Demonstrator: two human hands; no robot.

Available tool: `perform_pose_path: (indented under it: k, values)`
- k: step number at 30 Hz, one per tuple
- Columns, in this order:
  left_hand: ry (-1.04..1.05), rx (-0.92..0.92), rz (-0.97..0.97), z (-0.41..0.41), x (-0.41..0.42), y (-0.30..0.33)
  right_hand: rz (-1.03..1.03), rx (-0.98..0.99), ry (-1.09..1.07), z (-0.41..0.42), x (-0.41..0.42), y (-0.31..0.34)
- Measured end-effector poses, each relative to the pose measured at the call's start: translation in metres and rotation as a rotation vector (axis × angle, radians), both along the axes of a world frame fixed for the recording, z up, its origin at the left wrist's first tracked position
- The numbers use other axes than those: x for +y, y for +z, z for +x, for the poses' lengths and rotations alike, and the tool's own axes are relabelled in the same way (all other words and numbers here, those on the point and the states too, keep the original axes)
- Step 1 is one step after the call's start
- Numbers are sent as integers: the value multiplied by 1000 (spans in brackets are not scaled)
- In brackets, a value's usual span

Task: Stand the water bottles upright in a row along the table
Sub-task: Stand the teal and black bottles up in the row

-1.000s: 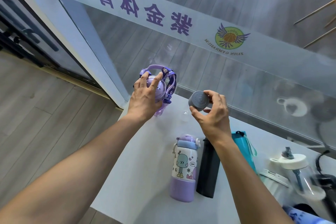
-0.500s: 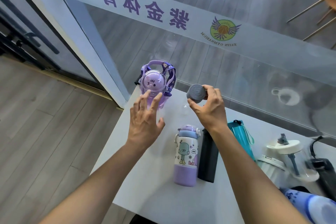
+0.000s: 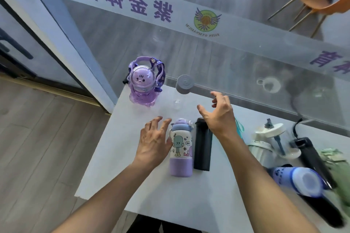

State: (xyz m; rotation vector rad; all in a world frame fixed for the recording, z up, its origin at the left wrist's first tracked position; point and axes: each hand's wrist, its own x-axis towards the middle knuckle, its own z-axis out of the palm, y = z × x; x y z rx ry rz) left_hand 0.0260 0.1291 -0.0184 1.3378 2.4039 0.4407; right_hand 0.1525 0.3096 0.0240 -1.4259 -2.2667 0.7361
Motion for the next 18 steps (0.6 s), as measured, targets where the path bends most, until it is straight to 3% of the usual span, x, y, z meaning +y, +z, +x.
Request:
perform_pose_path:
  k: [9, 18]
  values:
    - [-98, -24, -40, 52, 24, -15, -172, -225, -159, 92, 4, -37]
    - [-205, 194, -213, 79, 100, -23, -235, -465, -68, 86, 78, -54]
